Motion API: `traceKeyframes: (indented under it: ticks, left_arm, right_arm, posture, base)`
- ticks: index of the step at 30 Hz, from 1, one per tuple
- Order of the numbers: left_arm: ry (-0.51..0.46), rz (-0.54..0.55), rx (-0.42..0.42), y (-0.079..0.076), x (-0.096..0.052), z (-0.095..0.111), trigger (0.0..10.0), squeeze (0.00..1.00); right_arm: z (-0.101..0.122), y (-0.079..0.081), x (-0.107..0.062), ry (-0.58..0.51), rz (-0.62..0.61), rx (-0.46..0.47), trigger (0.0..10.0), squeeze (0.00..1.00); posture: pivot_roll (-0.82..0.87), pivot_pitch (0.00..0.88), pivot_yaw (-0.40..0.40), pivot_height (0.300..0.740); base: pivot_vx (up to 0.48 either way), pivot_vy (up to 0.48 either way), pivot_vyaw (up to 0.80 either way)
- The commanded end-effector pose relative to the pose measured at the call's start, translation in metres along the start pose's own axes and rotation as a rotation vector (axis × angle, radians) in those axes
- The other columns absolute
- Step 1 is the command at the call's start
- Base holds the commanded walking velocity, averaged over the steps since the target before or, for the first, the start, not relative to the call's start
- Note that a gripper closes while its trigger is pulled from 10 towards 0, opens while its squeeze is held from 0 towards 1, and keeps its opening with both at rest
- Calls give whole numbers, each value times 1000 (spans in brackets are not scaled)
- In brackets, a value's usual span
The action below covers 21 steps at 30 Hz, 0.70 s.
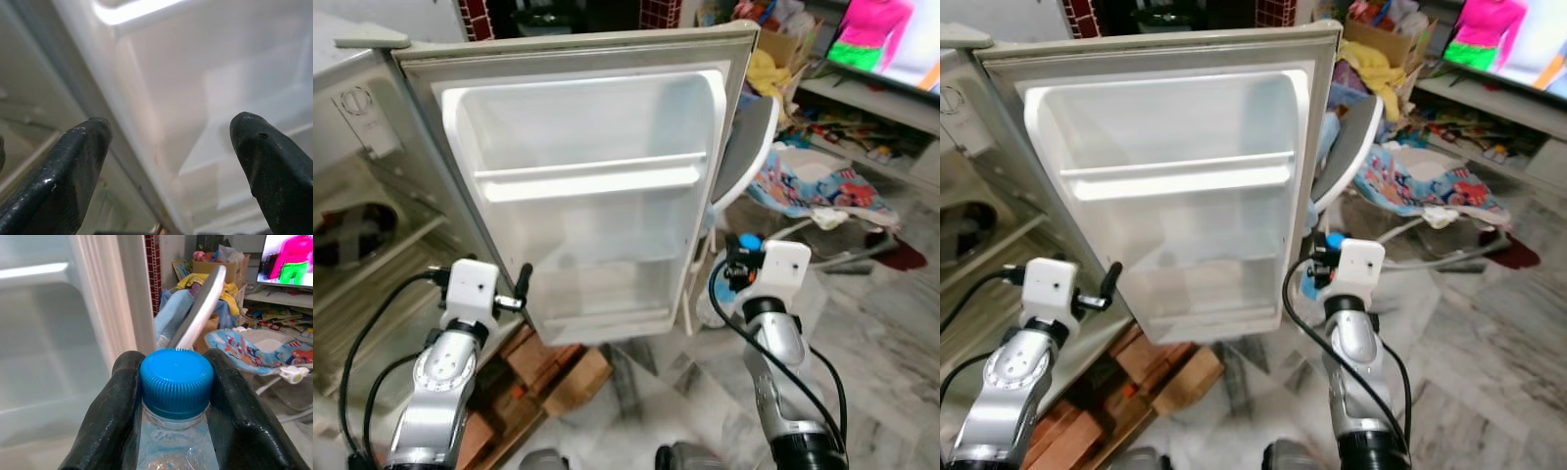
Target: Restocking fridge
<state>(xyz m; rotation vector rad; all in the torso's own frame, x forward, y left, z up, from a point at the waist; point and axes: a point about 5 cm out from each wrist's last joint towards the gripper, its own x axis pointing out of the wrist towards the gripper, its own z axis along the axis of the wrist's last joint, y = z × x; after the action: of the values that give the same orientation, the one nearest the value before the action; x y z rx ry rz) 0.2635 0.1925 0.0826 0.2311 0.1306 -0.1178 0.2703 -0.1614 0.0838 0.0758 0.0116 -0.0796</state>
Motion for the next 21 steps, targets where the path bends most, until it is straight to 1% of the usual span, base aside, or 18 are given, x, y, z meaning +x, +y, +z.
traceKeyframes:
  ticks: [1,3,8,10,13,16,21]
  left_arm:
    - [27,-1,10,3,0,-5,10000,0]
    - [31,12,-2,3,1,-5,10000,0]
    - [29,13,-8,2,-2,-8,10000,0]
    - [38,20,-27,0,-8,-12,10000,0]
    - [43,30,-29,0,-13,-15,10000,0]
    - [48,42,-33,0,-17,-16,10000,0]
    - [58,49,-40,-1,-21,-19,10000,0]
  right_arm:
    - [8,-4,0,-43,-18,-2,10000,0]
    - [7,-5,-1,-36,-10,-11,10000,0]
    - [7,-6,0,-32,0,-18,10000,0]
    - [9,-2,4,-37,34,-30,10000,0]
    - [10,4,5,-37,81,-38,10000,0]
    - [10,6,6,-31,96,-39,10000,0]
    - [9,4,6,-25,101,-42,10000,0]
  posture:
    - [2,0,44,740]
    - [4,0,25,740]
    - [11,0,14,740]
    - [26,5,-9,740]
    - [39,12,-31,740]
    - [45,19,-45,740]
    - [48,21,-52,740]
  base:
    - [0,0,0]
    - [0,0,0]
    - [0,0,0]
    - [253,0,0]
    - [277,0,0]
    - [276,0,0]
    - [265,0,0]
